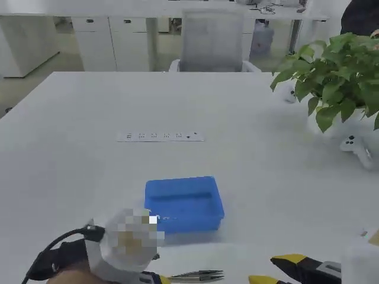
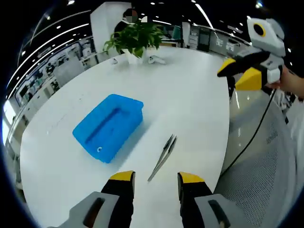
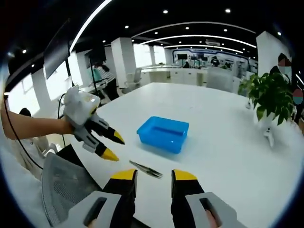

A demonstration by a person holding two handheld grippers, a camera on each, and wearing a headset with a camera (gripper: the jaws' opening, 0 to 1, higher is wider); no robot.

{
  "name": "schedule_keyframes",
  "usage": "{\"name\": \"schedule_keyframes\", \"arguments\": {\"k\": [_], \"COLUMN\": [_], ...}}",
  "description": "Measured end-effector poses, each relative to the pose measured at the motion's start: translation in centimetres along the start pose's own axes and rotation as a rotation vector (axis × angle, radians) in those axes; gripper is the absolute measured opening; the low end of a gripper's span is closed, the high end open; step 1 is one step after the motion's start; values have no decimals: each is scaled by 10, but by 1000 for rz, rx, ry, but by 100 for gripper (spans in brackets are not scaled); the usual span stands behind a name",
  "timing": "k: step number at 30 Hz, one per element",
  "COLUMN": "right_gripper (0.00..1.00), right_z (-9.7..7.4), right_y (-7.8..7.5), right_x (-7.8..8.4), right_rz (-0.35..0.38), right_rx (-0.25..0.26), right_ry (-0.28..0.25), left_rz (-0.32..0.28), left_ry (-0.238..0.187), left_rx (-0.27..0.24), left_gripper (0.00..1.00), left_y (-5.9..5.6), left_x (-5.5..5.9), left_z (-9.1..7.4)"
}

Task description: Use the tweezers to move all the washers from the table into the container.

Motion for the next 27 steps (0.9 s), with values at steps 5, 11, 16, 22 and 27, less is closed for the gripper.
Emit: {"name": "schedule_keyframes", "arguments": {"k": [5,11,16,22,27], "right_gripper": [33,48,71,85,98], "right_z": [-2,-3,-3,-2,0], "right_y": [-9,-20,-32,-36,-37], "right_x": [-8,-11,-15,-25,-33], "right_rz": [27,38,89,88,92], "right_rx": [12,56,78,108,117], "right_ry": [-41,-61,-90,-124,-142], "left_rz": [-191,-381,-478,-456,-454], "left_ry": [-136,-283,-356,-344,-354], "left_rx": [-72,-142,-220,-288,-296], "left_gripper": [64,84,99,99,99], "left_y": [0,14,29,34,33], "left_x": [1,8,14,18,16], "left_z": [-48,-89,-109,-115,-117]}}
Point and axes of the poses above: the centre of the closed fingertips' face, and the gripper's own axes: z roughly forward along the fingers, y roughly to its left, x roughly out of its underside, the point moved 1 cm from there along -z, roughly backward along the fingers, and after that the axes turned 14 degrees about y, right-handed, at the moved point
